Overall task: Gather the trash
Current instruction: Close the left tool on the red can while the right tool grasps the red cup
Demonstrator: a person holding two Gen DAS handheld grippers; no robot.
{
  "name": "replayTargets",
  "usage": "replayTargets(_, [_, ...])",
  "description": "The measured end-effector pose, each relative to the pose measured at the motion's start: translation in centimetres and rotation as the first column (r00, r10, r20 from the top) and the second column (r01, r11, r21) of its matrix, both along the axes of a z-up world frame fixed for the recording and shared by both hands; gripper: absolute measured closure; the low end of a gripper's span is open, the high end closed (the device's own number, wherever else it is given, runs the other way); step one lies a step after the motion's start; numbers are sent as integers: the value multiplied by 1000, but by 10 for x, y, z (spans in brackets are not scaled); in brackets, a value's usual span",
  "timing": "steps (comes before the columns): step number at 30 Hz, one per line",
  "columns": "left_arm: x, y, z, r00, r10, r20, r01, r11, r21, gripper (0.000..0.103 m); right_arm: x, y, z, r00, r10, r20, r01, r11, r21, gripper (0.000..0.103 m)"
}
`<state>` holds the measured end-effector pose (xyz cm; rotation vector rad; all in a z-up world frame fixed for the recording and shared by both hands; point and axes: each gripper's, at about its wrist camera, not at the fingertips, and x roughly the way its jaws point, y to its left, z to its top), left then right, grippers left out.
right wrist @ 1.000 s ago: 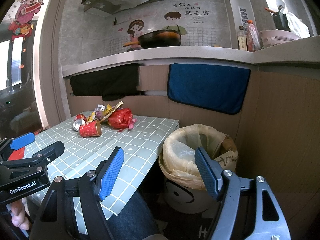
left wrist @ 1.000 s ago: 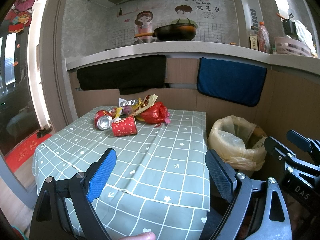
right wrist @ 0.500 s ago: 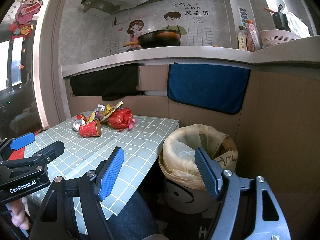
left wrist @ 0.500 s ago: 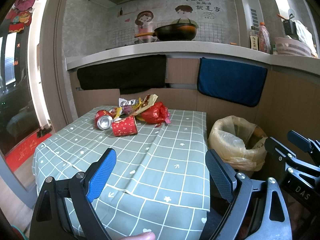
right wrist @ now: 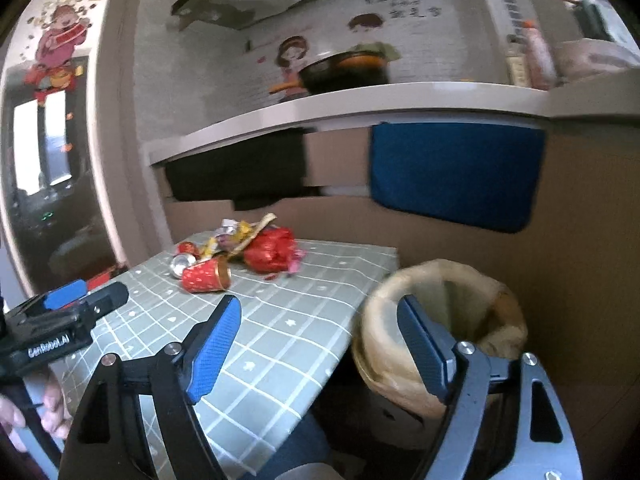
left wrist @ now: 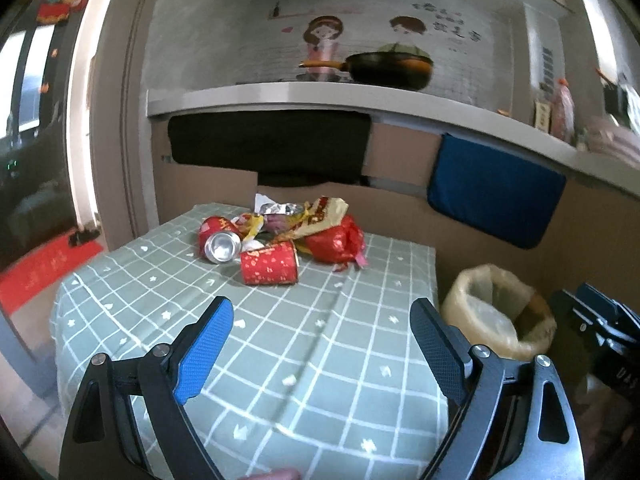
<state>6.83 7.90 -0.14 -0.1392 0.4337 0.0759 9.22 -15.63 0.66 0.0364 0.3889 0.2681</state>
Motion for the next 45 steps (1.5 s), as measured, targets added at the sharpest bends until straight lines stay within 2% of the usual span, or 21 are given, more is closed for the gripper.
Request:
replayTargets(4, [40, 27, -7, 999, 37, -23, -37, 999, -10, 19, 34, 31, 5, 997, 13, 70, -3, 991, -136, 25])
replayTargets(10, [103, 62, -29, 991, 89, -102, -95, 994, -48, 20, 100, 63, 2, 998, 29, 62, -14, 974, -225, 25])
replayTargets(13, [130, 70, -43, 984, 100, -147, -108, 993, -46, 20, 143, 67, -6, 1000, 22, 14, -19, 980, -200, 25])
replayTargets(18, [163, 107, -56, 967, 179, -182, -196, 977, -81, 20, 192, 72, -21, 996, 46, -75, -55, 991, -125, 27])
replayTargets(21, [182, 142, -59, 960, 218, -177, -242, 962, -125, 20, 203, 81, -31, 995, 60, -85, -69, 991, -112, 27])
replayTargets(24, [207, 176, -68, 958, 198, -207, -243, 944, -223, 20, 211, 92, -41, 991, 76, -110, -87, 991, -100, 27])
replayTargets(29, [254, 216, -91, 946, 185, -266, -270, 905, -328, 22, 222, 116, -58, 980, 110, -163, -128, 986, -103, 27])
replayTargets(36, [298, 244, -118, 911, 211, -354, -343, 866, -364, 25, 234, 132, -58, 979, 118, -166, -143, 978, -149, 27])
replayTargets(40, [309, 251, -132, 906, 190, -379, -350, 841, -413, 25, 243, 131, -59, 976, 115, -184, -142, 980, -142, 27])
replayTargets(41, [309, 251, -133, 908, 186, -374, -346, 838, -421, 25, 245, 130, -61, 975, 116, -190, -143, 980, -139, 27])
replayTargets(45, [305, 246, -133, 911, 179, -370, -331, 855, -400, 25, 247, 127, -66, 973, 110, -204, -138, 982, -132, 27])
